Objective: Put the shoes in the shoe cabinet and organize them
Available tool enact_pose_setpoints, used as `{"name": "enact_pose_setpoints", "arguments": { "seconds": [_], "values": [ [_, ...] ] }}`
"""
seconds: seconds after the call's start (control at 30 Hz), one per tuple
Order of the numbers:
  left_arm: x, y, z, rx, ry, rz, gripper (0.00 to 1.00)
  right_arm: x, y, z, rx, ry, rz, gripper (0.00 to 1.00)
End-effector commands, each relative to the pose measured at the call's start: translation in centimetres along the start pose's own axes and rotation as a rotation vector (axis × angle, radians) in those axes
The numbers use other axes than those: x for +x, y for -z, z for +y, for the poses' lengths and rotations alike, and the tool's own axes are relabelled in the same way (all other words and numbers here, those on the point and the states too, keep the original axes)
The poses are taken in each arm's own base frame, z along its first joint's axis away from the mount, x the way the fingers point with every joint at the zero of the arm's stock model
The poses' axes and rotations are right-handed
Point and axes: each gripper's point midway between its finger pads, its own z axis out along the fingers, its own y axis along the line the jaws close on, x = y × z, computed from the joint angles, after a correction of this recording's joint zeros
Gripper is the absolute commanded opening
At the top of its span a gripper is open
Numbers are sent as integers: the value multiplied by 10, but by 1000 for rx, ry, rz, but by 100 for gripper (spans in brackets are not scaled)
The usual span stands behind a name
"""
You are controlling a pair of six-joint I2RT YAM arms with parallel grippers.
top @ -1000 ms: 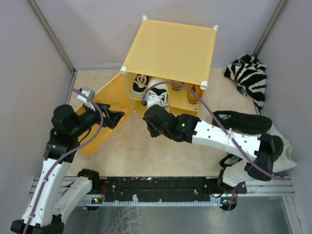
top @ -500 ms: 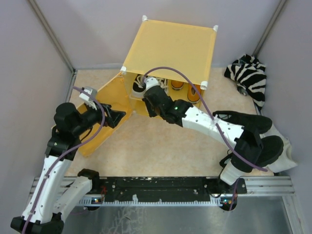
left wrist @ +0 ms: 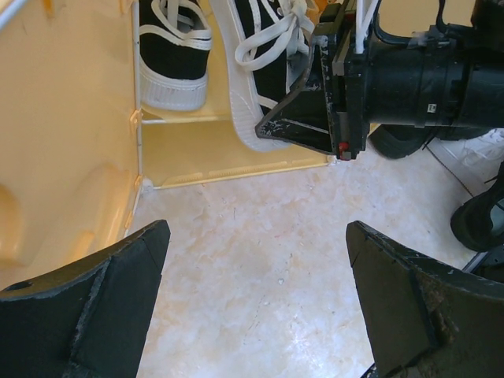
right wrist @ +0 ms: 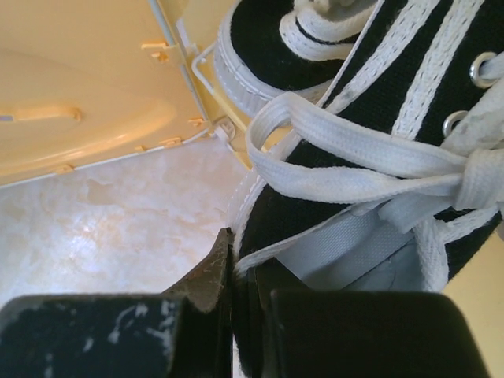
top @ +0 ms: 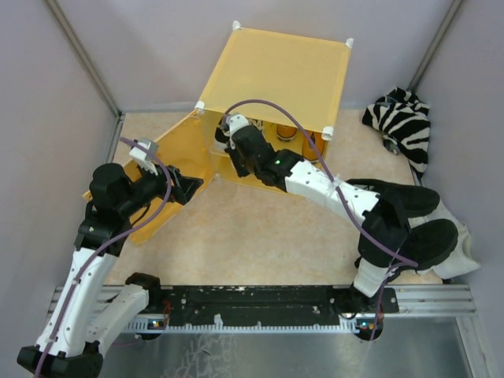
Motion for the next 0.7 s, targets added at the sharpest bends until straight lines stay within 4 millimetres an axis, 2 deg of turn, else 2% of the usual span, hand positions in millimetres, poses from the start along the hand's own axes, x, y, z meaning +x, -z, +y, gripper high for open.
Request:
{"name": "enact_pose_setpoints", "arguments": {
  "seconds": [0.0, 0.07, 0.17, 0.27, 0.37, 0.5, 0.6, 0.67],
  "values": [
    [-15, 5, -3, -6, -31, -36, 99, -65, 7, -42, 126, -57, -184, 0],
    [-15, 4, -3, -6, -32, -35, 99, -63, 5, -45, 143, -63, -171, 1],
    [-16, 5, -2, -8, -32, -35, 99, -60, 6, -49, 165, -83, -158, 10],
    [-15, 5, -2, -10, -33, -35, 99, -60, 12, -54, 192, -108, -165, 30],
    [-14, 5, -2, -12, -32, -32, 99, -63, 19, -57, 208, -126, -179, 43],
    [-14, 5, -2, -11, -31, -31, 99, -71, 30, -56, 195, -140, -193, 51],
    [-14, 5, -2, -10, -33, -33, 99, -73, 36, -53, 175, -143, -183, 53],
    [-14, 5, -2, -9, -32, -32, 99, -82, 52, -53, 162, -150, -209, 55]
  ]
}}
